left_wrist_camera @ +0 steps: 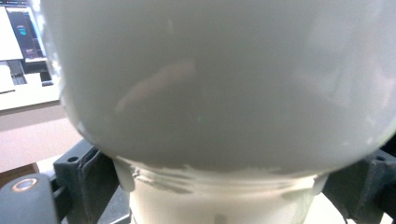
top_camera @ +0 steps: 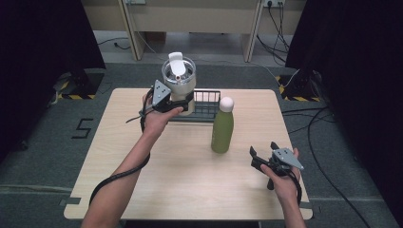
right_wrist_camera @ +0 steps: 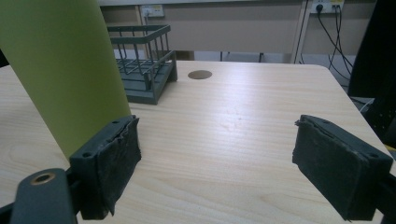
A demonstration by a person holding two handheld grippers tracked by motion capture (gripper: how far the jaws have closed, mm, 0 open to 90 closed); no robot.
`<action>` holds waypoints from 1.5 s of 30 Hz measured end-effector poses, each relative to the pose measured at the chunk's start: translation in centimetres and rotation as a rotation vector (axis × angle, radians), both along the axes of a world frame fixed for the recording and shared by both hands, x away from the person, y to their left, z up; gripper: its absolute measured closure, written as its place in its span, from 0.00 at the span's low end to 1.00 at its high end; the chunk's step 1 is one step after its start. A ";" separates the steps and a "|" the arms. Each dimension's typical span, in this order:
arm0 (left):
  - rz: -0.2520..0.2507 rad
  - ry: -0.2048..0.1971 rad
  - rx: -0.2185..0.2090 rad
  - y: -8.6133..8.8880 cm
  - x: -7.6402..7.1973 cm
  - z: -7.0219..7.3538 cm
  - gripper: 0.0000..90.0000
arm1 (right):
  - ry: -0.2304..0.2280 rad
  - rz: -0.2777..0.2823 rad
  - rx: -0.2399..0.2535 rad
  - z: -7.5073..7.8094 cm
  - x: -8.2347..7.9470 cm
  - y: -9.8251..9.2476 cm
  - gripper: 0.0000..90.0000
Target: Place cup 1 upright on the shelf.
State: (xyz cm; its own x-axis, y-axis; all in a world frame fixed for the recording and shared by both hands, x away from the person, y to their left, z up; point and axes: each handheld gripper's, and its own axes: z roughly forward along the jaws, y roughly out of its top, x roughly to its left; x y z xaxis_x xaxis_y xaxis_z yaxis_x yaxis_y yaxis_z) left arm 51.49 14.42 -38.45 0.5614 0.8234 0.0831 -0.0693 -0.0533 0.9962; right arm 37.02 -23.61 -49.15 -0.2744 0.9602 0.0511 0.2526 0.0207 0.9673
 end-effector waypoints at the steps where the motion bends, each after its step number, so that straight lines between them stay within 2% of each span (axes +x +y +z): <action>1: 0.001 0.000 -0.001 0.0 0.0 0.0 0.11 | 0.000 0.000 0.000 0.0 0.0 0.0 0.16; 2: 0.003 -0.010 0.003 0.0 0.2 0.1 0.11 | 0.001 0.001 0.000 0.0 0.0 0.0 0.16; 5: 0.001 0.000 0.000 -0.1 0.2 0.1 0.11 | 0.001 0.001 -0.001 0.0 0.0 0.0 0.16; 7: 0.005 -0.010 0.004 -0.1 0.4 0.2 0.11 | 0.000 0.000 -0.001 0.0 0.0 0.0 0.16; 9: 0.003 0.005 -0.003 -0.2 0.4 0.1 0.11 | 0.001 0.000 -0.001 -0.1 0.0 0.0 0.16; 15: 0.004 -0.004 0.006 -0.3 0.6 0.0 0.11 | 0.001 0.000 -0.003 -0.1 0.0 0.0 0.16; 17: 0.002 0.008 0.000 -0.4 0.7 0.0 0.11 | 0.001 0.000 -0.002 0.0 0.0 0.0 0.16; 19: 0.006 -0.004 0.004 -0.4 0.8 0.1 0.11 | 0.001 0.001 -0.002 -0.1 0.0 0.0 0.16; 22: 0.005 0.007 -0.001 -0.4 0.9 0.2 0.11 | 0.003 0.000 -0.002 -0.1 0.0 0.0 0.16; 24: 0.009 -0.006 0.003 -0.4 1.0 0.3 0.11 | 0.003 0.001 -0.004 -0.1 0.0 0.0 0.16; 35: 0.017 -0.002 0.002 -0.4 1.5 0.4 0.11 | 0.004 -0.001 -0.004 -0.1 0.1 0.0 0.16; 36: 0.014 0.010 -0.002 -0.4 1.5 0.4 0.11 | 0.005 0.000 -0.004 -0.1 0.0 0.0 0.16; 45: 0.018 -0.004 0.005 -0.6 2.0 0.7 0.11 | 0.005 -0.001 -0.003 -0.1 0.1 0.0 0.16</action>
